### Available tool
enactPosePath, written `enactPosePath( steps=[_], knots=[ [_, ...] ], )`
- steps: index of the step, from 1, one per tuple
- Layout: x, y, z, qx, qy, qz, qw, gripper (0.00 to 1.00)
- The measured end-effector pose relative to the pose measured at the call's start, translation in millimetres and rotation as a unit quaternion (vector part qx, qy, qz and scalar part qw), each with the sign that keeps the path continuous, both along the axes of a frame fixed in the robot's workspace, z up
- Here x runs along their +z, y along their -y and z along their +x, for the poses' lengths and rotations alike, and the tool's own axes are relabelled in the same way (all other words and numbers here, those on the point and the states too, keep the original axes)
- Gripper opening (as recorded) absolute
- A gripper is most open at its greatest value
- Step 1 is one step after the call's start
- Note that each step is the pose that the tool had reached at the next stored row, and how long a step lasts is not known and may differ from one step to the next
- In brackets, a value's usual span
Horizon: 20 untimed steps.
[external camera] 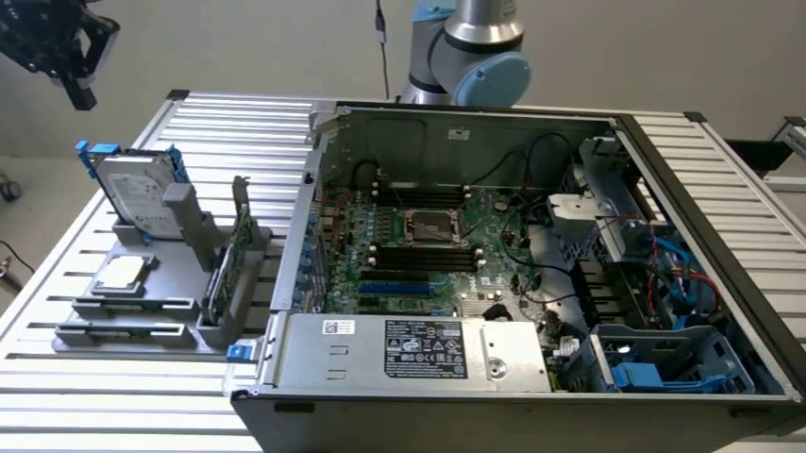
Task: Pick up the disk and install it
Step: 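Reach for the disk, then pick up the disk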
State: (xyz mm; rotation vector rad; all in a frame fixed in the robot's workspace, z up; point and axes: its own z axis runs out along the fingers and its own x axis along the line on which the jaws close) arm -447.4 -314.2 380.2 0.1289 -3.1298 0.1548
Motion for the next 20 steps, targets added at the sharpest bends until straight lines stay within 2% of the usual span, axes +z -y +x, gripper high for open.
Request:
enactPosePath(
  steps=[1, 3, 6, 7, 8, 9, 12, 20],
  knots=[
    [0.0, 1.3, 0.0, 0.002, 0.0027, 0.0000, 1.0000, 0.11],
    [-0.2, 4.1, 0.0, 0.007, 0.0108, 0.0000, 0.9999, 0.11],
    [-0.5, 6.7, 0.0, 0.012, 0.0258, 0.0000, 0.9996, 0.11],
    [-0.8, 7.1, -0.1, 0.013, 0.0296, 0.0000, 0.9995, 0.11],
    [-1.8, 7.2, 0.0, 0.014, 0.0320, 0.0001, 0.9994, 0.11],
    [-3.1, 7.2, 0.0, 0.014, 0.0330, 0.0002, 0.9994, 0.11],
    [-6.8, 7.2, 0.0, 0.014, 0.0331, 0.0003, 0.9994, 0.11],
    [-7.0, 7.2, 0.0, 0.014, 0.0331, 0.0003, 0.9994, 0.11]
  ],
)
